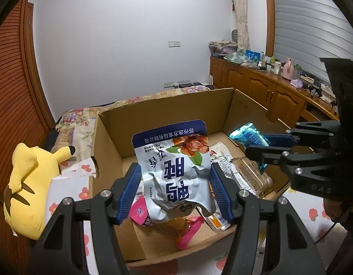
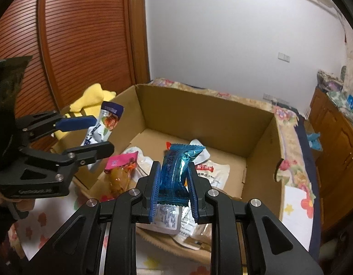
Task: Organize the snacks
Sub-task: 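Open both tools to drop the white pouch and blue candy into the box, then withdraw both open tools from the box toward the copper wrapper and clear bar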
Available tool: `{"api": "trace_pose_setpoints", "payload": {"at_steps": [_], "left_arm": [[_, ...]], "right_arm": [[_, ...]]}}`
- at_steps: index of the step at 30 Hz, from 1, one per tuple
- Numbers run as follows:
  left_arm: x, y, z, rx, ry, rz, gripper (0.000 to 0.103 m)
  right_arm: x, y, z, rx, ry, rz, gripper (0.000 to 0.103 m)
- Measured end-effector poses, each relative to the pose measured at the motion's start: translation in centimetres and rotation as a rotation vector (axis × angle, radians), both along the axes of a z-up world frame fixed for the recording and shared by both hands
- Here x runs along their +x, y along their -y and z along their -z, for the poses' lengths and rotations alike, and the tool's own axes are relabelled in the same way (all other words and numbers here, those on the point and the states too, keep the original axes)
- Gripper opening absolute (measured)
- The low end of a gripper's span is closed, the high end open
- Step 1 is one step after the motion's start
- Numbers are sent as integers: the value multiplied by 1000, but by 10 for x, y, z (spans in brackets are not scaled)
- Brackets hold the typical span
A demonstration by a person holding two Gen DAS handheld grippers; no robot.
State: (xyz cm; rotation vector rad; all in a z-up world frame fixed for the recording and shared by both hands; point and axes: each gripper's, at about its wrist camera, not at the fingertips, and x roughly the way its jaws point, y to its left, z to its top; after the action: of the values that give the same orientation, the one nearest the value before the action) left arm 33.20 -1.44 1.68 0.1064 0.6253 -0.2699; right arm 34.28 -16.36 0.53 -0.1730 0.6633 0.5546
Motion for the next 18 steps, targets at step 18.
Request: {"api": "trace_pose_setpoints", "payload": {"at_steps": [18], "left_arm": [[18, 7, 1, 32, -23, -22, 60]], "right_arm": [[13, -5, 15, -17, -88, 9, 37]]}}
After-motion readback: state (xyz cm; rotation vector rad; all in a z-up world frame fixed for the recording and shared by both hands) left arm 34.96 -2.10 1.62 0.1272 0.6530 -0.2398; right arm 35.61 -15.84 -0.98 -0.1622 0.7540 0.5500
